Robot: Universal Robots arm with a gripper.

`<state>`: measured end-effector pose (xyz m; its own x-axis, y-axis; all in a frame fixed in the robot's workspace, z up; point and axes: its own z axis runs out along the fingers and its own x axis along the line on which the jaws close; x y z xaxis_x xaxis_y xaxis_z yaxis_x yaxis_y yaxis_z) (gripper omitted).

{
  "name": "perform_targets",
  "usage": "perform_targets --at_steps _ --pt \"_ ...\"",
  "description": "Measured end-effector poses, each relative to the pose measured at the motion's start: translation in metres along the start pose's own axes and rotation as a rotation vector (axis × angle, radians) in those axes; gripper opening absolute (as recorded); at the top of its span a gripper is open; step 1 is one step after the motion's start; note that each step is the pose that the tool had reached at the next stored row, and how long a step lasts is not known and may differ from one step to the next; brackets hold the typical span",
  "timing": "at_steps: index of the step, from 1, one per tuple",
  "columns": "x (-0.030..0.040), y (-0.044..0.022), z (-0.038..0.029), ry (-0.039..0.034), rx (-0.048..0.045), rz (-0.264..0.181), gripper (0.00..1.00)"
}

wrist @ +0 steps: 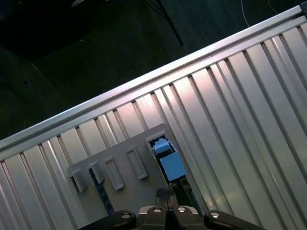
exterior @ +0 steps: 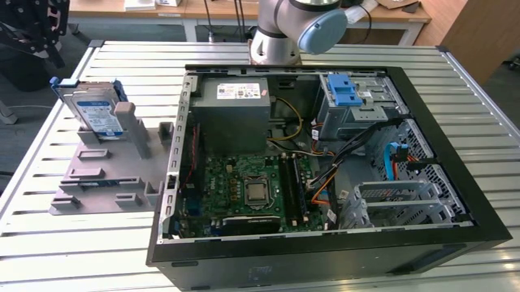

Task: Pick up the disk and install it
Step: 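Pick up the disk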

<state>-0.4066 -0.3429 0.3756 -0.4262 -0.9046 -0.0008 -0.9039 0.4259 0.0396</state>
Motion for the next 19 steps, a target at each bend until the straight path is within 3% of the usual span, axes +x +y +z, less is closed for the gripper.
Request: perform_targets --at_steps 6,15,19 --pt "0.0011 0.0019 0.0021 -0.0071 0.0163 -0.03 0.11" --pt "0.0011 0.0018 0.0051 -0.0036 0.0178 -0.19 0.11" --pt "0.0012 0.0019 0.0054 -0.0031 0.018 -0.212 0.11"
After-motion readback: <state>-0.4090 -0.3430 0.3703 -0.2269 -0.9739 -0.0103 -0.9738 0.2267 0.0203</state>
